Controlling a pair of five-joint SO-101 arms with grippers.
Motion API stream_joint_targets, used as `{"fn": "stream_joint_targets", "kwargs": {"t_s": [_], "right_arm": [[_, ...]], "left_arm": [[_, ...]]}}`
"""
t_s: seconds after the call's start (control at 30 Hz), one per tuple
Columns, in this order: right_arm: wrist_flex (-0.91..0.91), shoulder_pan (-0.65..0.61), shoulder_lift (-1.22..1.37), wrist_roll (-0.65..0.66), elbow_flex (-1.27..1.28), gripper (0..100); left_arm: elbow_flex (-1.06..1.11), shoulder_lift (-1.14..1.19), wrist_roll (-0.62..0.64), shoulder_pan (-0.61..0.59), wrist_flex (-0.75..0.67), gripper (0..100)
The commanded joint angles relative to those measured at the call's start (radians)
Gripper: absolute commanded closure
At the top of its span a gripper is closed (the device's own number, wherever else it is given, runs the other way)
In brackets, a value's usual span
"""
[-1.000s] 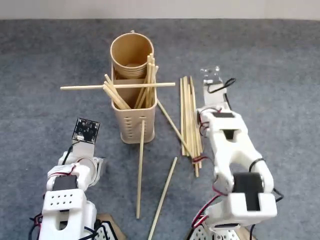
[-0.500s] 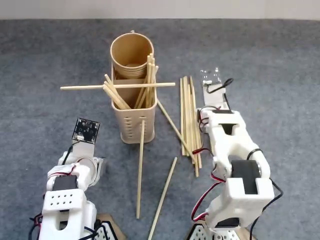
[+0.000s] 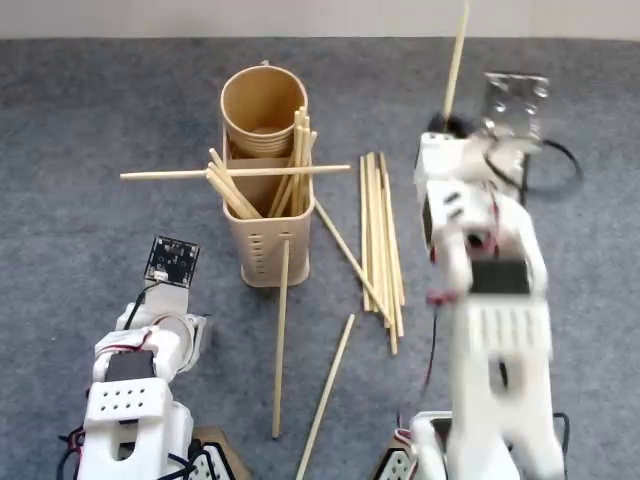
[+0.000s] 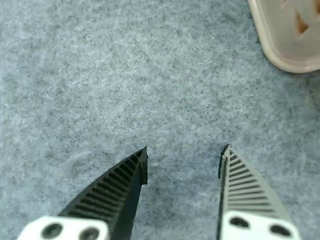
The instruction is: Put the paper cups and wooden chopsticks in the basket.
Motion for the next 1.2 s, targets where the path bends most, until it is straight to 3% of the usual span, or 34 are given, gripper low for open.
{"fn": "stream_joint_targets", "kwargs": {"t_s": [0.0,0.13,0.33,0.57,0.7,0.83,0.97,1.17], "right_arm": [[-0.096,-0.136,-0.26,-0.015,-0.022,99.0],[-0.13,-0.226,-0.242,-0.017,-0.111,99.3],[-0.13,-0.246,-0.058,-0.034,-0.252,99.3],[-0.131,-0.272,0.11,-0.29,-0.384,99.3],[-0.131,-0.364,0.133,-0.29,-0.427,99.3],[-0.157,-0.409,0.136,-0.29,-0.351,99.3],[-0.321,-0.432,0.139,-0.284,-0.154,99.3],[-0.509,-0.45,0.14,-0.127,0.07,99.3]], "left_arm": [[0.001,-0.007,-0.015,0.019,-0.012,74],[0.001,-0.007,-0.015,0.018,-0.012,74],[0.001,-0.007,-0.015,0.018,-0.012,74],[0.001,-0.007,-0.015,0.018,-0.012,74],[0.001,-0.007,-0.015,0.018,-0.012,74],[0.001,-0.007,-0.015,0.018,-0.012,74],[0.001,-0.007,-0.015,0.018,-0.012,74],[0.001,-0.007,-0.015,0.015,-0.012,74]]}}
